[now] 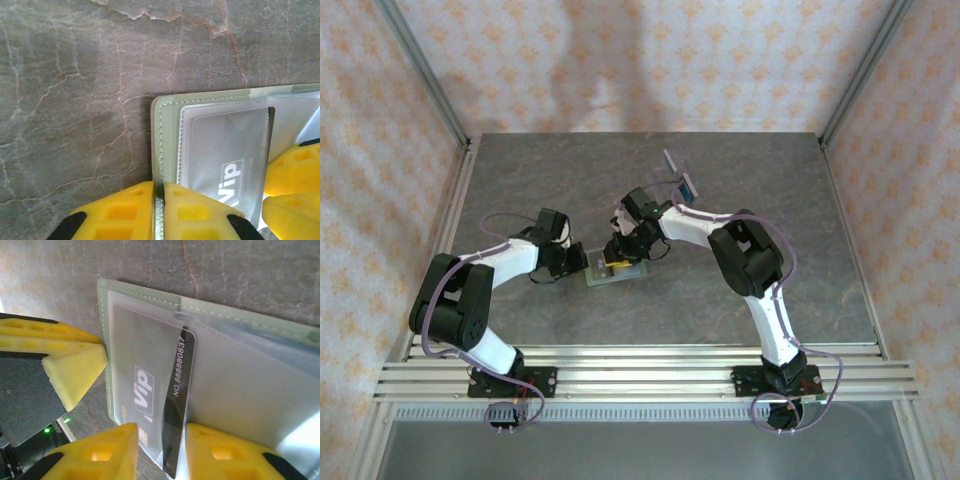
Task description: Put the credit cards into the card holder
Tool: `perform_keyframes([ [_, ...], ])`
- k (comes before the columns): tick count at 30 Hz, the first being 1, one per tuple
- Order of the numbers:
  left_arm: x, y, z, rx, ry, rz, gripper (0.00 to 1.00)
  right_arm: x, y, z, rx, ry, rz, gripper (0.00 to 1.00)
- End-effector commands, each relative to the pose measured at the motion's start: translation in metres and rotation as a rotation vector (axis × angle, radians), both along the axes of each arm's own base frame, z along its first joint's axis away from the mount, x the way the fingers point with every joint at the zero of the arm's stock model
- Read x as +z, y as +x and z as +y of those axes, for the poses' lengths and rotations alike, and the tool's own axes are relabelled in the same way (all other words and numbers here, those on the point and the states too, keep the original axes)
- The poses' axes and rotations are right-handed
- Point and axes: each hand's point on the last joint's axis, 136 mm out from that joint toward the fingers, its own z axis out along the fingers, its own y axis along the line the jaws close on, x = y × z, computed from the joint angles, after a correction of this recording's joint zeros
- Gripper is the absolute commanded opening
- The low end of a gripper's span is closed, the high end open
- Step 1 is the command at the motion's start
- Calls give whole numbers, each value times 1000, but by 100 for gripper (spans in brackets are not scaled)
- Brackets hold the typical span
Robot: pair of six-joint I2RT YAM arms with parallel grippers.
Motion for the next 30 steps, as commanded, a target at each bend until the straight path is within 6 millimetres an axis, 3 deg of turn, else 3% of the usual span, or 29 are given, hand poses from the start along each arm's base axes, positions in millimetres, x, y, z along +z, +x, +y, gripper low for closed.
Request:
perform_keyframes([
  [1,-2,-4,-4,-17,-26,16,5,11,6,-7,-12,-45,-59,31],
  [7,-1,-4,-4,-30,-18,11,0,13,6,-8,-9,-58,-64,16],
  [17,-10,-7,-3,-28,-14,33,0,12,9,-15,-26,-94,-86,22],
  [24,-9,-6,-3,-32,-12,27,0,8,7,-7,-23,-57,-49,4],
  [30,-12,-8,-5,-32,-25,37,0,4,4,2,-26,-24,-23,1],
])
